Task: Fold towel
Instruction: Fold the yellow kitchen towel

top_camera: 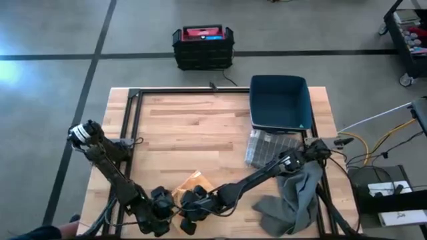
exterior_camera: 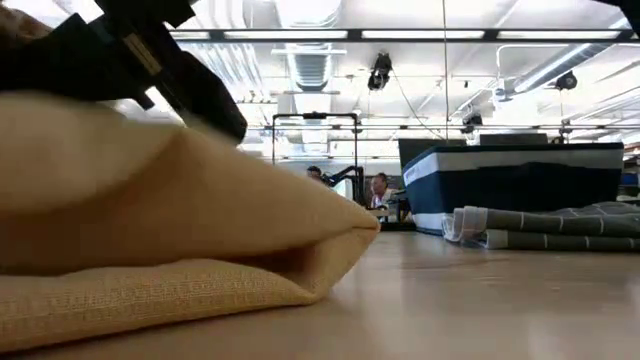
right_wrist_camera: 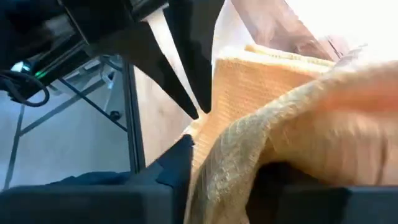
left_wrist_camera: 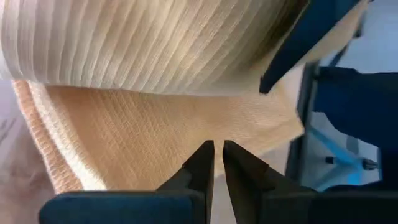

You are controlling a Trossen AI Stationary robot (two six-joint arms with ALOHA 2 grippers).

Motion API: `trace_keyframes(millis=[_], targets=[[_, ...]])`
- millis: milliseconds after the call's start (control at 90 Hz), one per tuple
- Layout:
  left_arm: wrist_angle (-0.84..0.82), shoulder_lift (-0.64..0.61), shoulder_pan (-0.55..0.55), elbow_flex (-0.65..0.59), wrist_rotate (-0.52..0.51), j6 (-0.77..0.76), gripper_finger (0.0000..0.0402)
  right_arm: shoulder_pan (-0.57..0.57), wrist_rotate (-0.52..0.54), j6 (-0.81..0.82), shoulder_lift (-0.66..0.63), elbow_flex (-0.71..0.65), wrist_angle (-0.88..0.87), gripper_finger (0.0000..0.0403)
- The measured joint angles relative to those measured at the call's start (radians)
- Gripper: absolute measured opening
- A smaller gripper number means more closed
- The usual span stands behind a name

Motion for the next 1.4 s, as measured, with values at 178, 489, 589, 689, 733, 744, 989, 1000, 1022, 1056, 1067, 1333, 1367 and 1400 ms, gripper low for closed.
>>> trace_keyframes(millis=[178,489,589,689,733,744,989,1000,1022,1056,1067,1333,1367,1400], targets=[[-0.076,-0.075,0.0,0.0,-0.008,-0.002,0.0022,0.007,-0.008,-0.115,0.0,0.0,0.032,0.0172],[-0.077,-0.153,0.0,0.0,-0.208,0.044,0.0022,0.006,-0.053,-0.135,0.016,0.0,0.031,0.0196],[-0.067,-0.154,0.0,0.0,-0.291,0.074,0.0022,0.006,-0.053,-0.141,0.021,-0.001,0.033,0.0196],[0.007,-0.141,0.001,0.001,-0.373,0.137,0.0022,0.006,-0.053,-0.155,0.021,-0.001,0.041,0.0195],[0.039,-0.129,0.004,0.001,-0.392,0.181,0.0022,0.006,-0.053,-0.162,0.021,-0.001,0.04,0.0195],[0.045,-0.125,0.005,0.001,-0.397,0.192,0.0022,0.006,-0.053,-0.164,0.021,-0.001,0.041,0.0196],[0.104,-0.032,0.049,0.002,-0.437,0.289,0.0022,0.006,-0.053,-0.19,0.021,-0.001,0.047,0.0204],[0.105,-0.029,0.05,0.002,-0.436,0.289,0.0022,0.006,-0.053,-0.192,0.021,-0.001,0.044,0.0205],[0.106,-0.025,0.054,0.002,-0.43,0.289,0.0022,0.006,-0.055,-0.192,0.021,-0.002,0.044,0.0205],[0.107,-0.019,0.054,0.002,-0.413,0.289,0.0022,0.006,-0.06,-0.194,0.021,-0.002,0.044,0.0207],[0.107,-0.018,0.055,0.002,-0.405,0.289,0.0022,0.006,-0.062,-0.196,0.021,-0.002,0.044,0.0207],[0.066,-0.033,-0.006,0.002,-0.28,0.199,0.0021,0.005,-0.053,-0.225,0.01,-0.002,0.052,0.021],[0.042,-0.036,-0.016,0.002,-0.279,0.174,0.0021,0.004,-0.053,-0.226,0.01,-0.002,0.05,0.0209],[0.016,-0.038,-0.028,0.002,-0.279,0.146,0.0021,0.004,-0.054,-0.226,0.01,-0.002,0.048,0.0208]])
